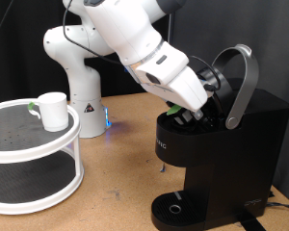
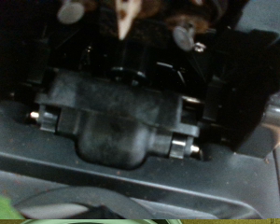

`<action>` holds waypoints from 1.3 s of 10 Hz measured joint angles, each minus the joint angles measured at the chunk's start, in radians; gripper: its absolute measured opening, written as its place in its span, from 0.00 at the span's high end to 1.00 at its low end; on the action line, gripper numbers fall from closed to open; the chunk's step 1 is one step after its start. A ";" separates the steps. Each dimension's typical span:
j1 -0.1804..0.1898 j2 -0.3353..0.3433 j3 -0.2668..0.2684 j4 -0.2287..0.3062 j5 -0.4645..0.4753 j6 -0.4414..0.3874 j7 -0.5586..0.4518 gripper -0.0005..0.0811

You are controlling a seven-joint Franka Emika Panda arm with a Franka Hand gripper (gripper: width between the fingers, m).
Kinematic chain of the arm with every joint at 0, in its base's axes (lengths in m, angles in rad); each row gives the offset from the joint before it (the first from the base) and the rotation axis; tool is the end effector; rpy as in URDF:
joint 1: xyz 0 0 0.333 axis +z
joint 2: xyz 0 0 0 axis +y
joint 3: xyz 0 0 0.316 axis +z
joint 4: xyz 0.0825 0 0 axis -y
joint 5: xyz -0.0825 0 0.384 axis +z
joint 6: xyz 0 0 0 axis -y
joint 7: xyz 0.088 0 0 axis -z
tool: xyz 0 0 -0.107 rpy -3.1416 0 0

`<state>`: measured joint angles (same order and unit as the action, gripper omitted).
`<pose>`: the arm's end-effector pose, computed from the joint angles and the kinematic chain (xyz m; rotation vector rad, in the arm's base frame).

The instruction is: Make a cup of coffee with the keurig machine

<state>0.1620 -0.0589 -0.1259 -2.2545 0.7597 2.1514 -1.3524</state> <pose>0.5120 0.0465 0.3940 -2.2976 -1.1714 -0.4661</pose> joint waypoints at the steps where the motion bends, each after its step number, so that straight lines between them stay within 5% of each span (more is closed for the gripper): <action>1: 0.000 0.002 0.000 0.002 0.000 -0.001 0.000 0.01; 8: -0.002 0.011 -0.001 0.050 0.000 -0.030 0.043 0.01; 13: -0.022 -0.005 -0.031 0.044 0.035 -0.076 -0.029 0.01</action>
<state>0.1397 -0.0643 -0.1565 -2.2107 0.7946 2.0759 -1.3816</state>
